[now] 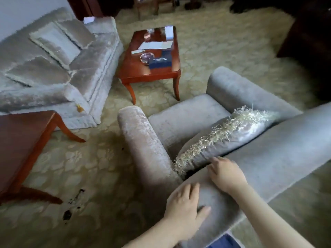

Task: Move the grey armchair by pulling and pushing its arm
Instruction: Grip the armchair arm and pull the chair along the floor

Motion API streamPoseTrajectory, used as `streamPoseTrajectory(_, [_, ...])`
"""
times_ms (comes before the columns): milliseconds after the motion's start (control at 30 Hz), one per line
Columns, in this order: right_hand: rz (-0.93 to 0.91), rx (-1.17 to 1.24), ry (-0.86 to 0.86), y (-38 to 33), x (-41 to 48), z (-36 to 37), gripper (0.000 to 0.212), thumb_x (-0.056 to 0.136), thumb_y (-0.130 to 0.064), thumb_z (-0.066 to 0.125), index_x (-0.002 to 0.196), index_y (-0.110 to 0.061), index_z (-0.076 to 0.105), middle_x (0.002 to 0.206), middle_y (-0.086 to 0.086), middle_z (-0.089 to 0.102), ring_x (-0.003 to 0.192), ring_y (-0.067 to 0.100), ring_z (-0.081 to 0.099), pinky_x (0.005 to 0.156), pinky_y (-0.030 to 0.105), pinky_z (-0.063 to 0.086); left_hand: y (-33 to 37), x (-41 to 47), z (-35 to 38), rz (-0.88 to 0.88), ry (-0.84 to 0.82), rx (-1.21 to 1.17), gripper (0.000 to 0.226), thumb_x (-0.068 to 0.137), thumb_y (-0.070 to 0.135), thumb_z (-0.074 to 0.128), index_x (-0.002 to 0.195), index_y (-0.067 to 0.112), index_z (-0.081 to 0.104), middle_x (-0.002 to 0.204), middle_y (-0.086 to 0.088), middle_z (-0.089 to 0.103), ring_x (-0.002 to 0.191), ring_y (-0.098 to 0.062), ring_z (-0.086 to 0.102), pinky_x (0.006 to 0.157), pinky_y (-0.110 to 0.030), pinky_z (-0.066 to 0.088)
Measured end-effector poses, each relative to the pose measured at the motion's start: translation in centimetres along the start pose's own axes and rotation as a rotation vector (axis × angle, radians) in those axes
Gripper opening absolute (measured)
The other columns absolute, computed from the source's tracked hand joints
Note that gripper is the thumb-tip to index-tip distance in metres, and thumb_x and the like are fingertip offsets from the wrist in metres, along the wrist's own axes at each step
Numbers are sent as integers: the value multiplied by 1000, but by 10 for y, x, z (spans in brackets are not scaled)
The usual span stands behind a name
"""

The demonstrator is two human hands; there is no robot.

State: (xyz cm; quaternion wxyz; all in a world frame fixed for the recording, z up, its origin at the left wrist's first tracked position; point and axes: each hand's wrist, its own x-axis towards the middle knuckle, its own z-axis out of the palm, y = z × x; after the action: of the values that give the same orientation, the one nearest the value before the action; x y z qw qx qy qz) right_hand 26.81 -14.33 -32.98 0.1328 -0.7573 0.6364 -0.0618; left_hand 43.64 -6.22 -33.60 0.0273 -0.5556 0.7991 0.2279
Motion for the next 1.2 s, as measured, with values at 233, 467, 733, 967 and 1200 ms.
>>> streamPoseTrajectory(233, [1023, 381, 248, -34, -104, 12, 86, 89, -57, 42, 147, -3, 7, 156, 20, 7, 142, 35, 14, 110, 52, 20, -10, 18, -22, 326, -211, 79, 74, 96, 53, 28, 151, 13, 1, 159, -3, -3, 141, -25, 20, 110, -38, 20])
streamPoseTrajectory(467, [1262, 907, 620, -132, -113, 61, 71, 91, -49, 36, 149, -16, 11, 152, 9, 24, 134, 24, 34, 103, 41, 37, 34, 87, -41, 800, -169, 349, 62, 98, 42, 30, 151, 20, 5, 159, -5, -3, 143, -26, 11, 114, -41, 15])
streamPoseTrajectory(733, [1307, 867, 603, -127, -111, 64, 66, 93, -33, 42, 150, -30, 10, 154, -11, 18, 137, 7, 26, 99, 30, 33, 70, 101, -35, 1319, -202, 725, 54, 100, 39, 21, 150, 23, 10, 159, -2, -7, 141, -34, -21, 110, -52, -16])
streamPoseTrajectory(967, [1568, 678, 557, -144, -102, 52, 46, 86, -54, 24, 117, -28, 45, 117, -3, 52, 109, 18, 51, 83, 36, 45, 91, 105, -35, 1824, -259, 845, 44, 99, 37, 25, 115, 15, 60, 124, -2, 56, 128, -23, 38, 114, -45, 5])
streamPoseTrajectory(1200, [2090, 342, 501, -178, -56, 47, 45, 94, -51, 27, 109, -16, 51, 110, 6, 58, 100, 28, 57, 80, 38, 46, 85, 94, -35, 1871, -280, 888, 46, 96, 44, 25, 113, 20, 61, 117, -8, 56, 112, -28, 47, 105, -50, 20])
